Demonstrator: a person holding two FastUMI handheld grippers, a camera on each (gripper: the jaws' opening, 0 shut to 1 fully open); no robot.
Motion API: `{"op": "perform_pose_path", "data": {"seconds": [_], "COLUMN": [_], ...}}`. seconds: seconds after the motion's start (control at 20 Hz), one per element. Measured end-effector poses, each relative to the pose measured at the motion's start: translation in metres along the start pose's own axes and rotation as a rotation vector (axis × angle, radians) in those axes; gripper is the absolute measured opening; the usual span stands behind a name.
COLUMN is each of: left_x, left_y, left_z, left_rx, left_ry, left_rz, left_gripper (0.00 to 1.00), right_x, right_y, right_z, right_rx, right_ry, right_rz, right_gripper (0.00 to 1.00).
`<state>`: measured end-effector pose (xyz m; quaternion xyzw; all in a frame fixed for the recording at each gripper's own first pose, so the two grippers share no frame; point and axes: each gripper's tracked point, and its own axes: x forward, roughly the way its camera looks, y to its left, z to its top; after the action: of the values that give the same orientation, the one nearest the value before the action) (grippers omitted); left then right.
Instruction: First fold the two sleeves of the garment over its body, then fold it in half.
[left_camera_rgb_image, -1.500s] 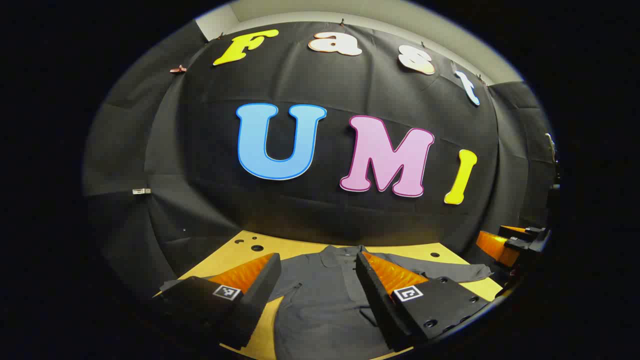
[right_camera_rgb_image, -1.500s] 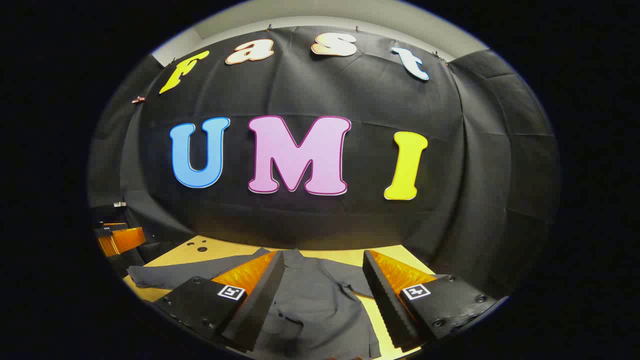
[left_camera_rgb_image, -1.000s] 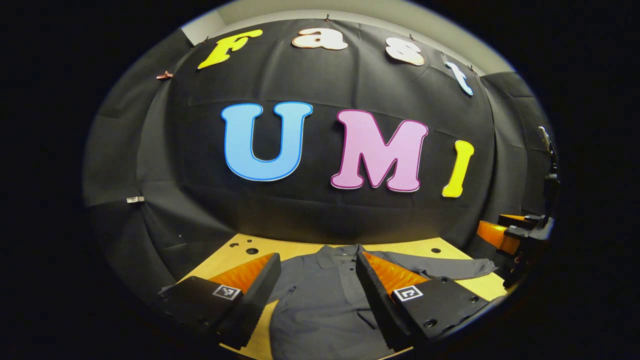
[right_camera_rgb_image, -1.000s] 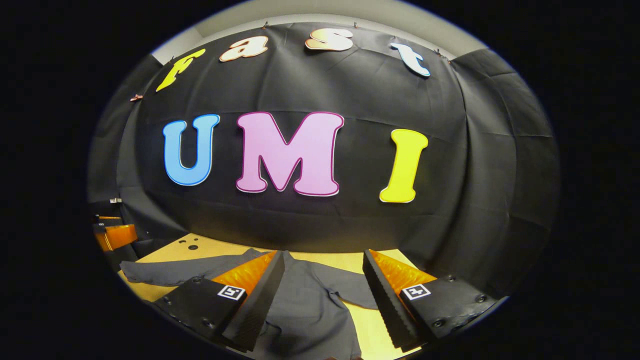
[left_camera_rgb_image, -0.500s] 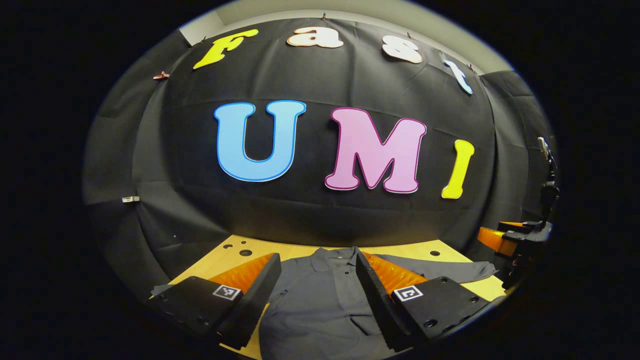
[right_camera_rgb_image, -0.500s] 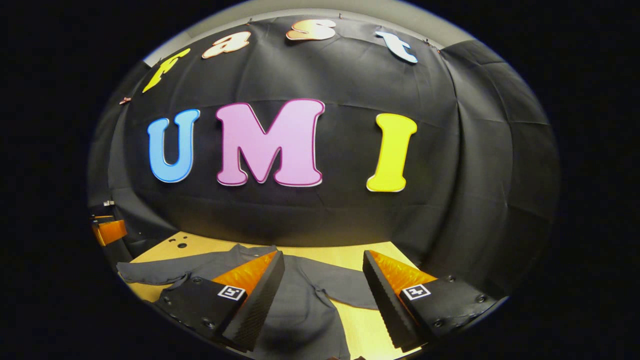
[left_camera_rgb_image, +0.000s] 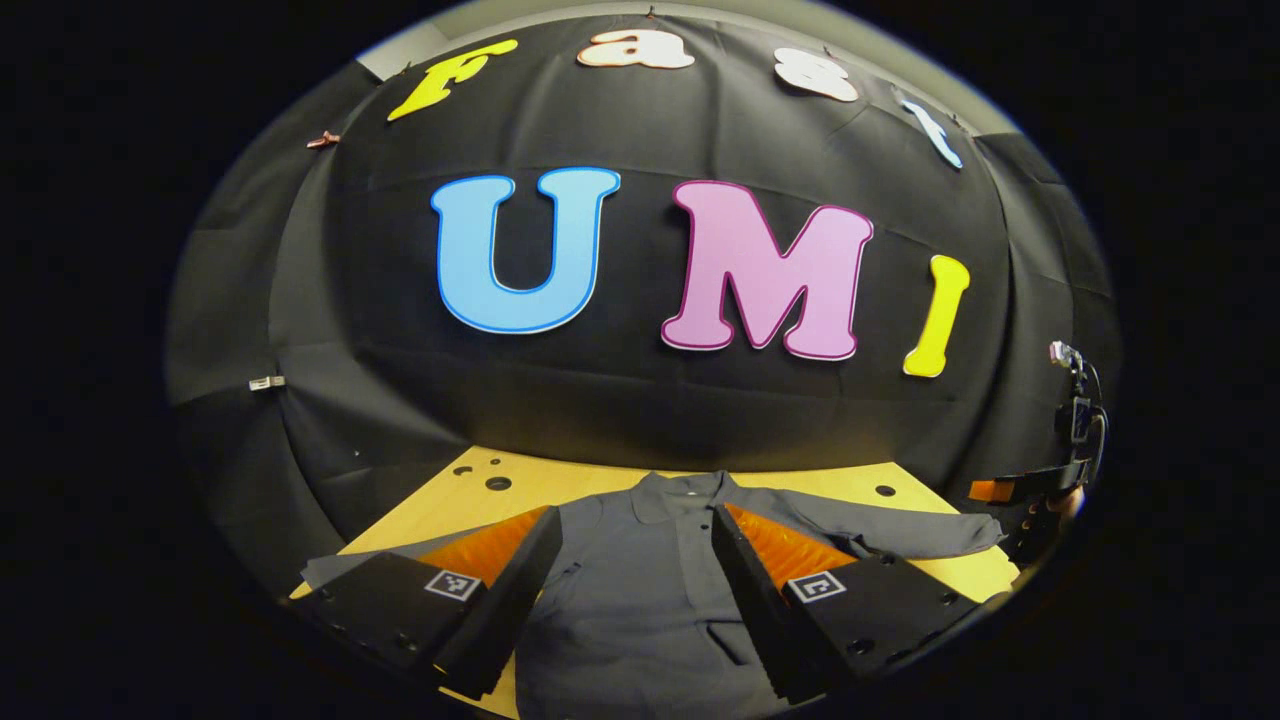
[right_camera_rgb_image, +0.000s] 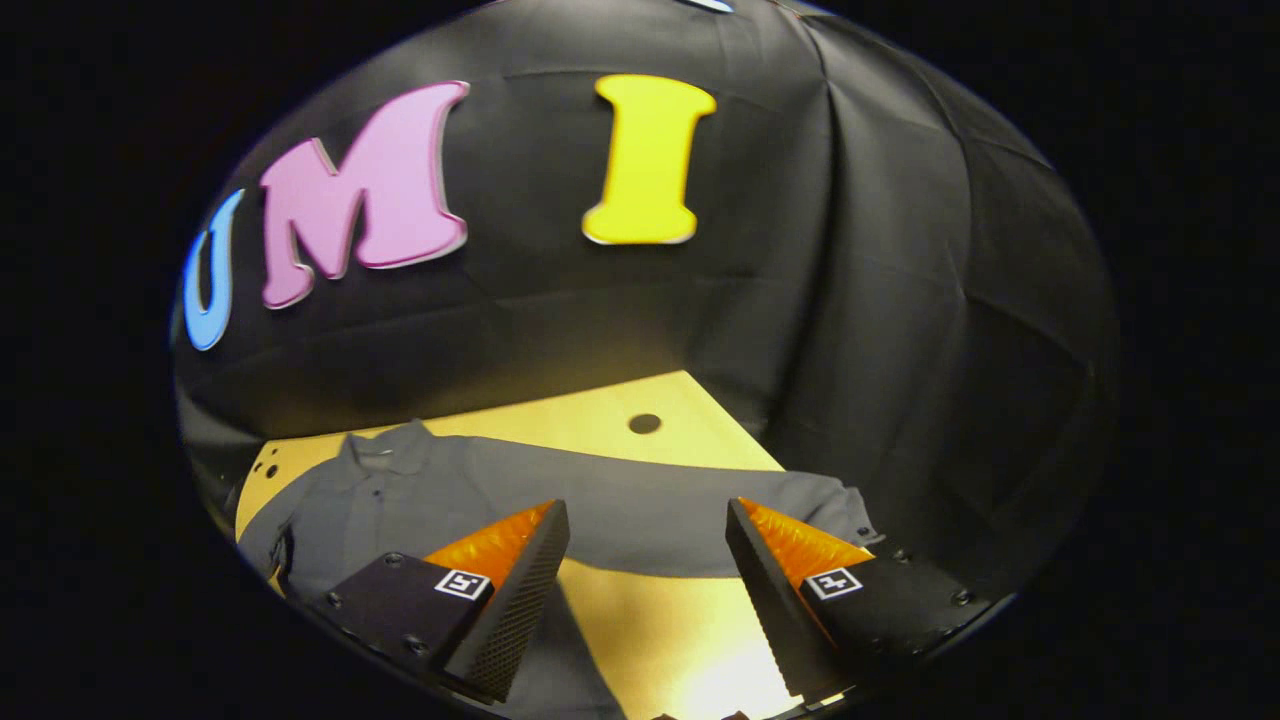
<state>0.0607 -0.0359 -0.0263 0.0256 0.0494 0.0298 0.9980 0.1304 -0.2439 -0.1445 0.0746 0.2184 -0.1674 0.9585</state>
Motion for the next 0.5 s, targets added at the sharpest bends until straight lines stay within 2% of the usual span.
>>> {"op": "perform_pose_path", "data": {"seconds": [0.2, 0.35, 0.5], "left_x": [0.01, 0.019, 0.027], "left_y": [0.003, 0.001, -0.003], "left_z": [-0.005, -0.015, -0.025], "left_rx": [0.03, 0.008, -0.023], "left_ry": [0.037, 0.073, 0.117], "left_rz": [0.036, 0.056, 0.054], "left_gripper": [0.95, 0.96, 0.95], "right_x": [0.048, 0.075, 0.103], "right_y": [-0.065, -0.105, -0.133], "right_z": [-0.023, -0.041, -0.058], "right_rx": [0.101, 0.178, 0.224], "right_ry": [0.085, 0.131, 0.174], "right_rz": [-0.138, -0.241, -0.306], "right_gripper": [0.98, 0.98, 0.99]}}
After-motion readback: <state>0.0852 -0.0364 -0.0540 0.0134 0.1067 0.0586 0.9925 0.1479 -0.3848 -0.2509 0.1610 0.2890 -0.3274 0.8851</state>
